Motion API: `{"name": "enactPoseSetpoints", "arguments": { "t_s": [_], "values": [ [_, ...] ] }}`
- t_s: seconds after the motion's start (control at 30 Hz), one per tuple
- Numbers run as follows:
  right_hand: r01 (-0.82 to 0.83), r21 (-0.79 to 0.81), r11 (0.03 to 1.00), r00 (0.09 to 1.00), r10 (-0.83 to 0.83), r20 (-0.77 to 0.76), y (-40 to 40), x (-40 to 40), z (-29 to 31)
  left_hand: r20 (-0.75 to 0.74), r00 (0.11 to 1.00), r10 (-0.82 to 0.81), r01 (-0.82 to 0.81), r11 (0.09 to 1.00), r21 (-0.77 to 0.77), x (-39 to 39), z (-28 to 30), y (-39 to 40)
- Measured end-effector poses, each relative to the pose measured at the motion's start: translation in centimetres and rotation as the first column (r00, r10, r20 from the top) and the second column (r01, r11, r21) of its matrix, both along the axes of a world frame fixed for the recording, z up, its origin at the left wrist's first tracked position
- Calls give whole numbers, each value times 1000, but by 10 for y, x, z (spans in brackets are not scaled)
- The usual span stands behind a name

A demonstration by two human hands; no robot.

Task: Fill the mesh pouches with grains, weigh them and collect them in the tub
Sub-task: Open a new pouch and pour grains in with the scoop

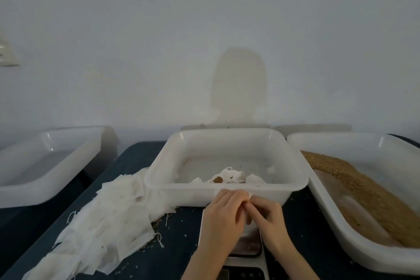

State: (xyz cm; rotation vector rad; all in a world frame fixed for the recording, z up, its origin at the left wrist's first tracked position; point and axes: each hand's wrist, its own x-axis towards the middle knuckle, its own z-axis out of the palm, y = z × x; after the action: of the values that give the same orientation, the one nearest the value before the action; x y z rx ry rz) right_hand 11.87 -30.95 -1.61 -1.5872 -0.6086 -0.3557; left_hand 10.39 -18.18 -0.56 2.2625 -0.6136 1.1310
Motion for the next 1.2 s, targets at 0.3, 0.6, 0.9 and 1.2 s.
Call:
{"name": "enactPoseSetpoints", "arguments": {
  "t_s": [0.3,0.6,0.9,1.2],
  "values": [
    [107,-57,993,994,-108,-6,1,6,-6,-268,953,142,-170,982,-85,-12,13,3],
    [351,-163,922,869,-256,423,-5,2,-15,-132,918,375,-366,927,86,-24,24,-6],
    [335,-360,871,894,-173,412,1,4,-17,19,933,360,-352,899,260,-27,25,-12],
    [237,-349,907,953,-146,267,1,2,-9,-214,946,245,-191,950,246,-35,33,-15]
  ]
}}
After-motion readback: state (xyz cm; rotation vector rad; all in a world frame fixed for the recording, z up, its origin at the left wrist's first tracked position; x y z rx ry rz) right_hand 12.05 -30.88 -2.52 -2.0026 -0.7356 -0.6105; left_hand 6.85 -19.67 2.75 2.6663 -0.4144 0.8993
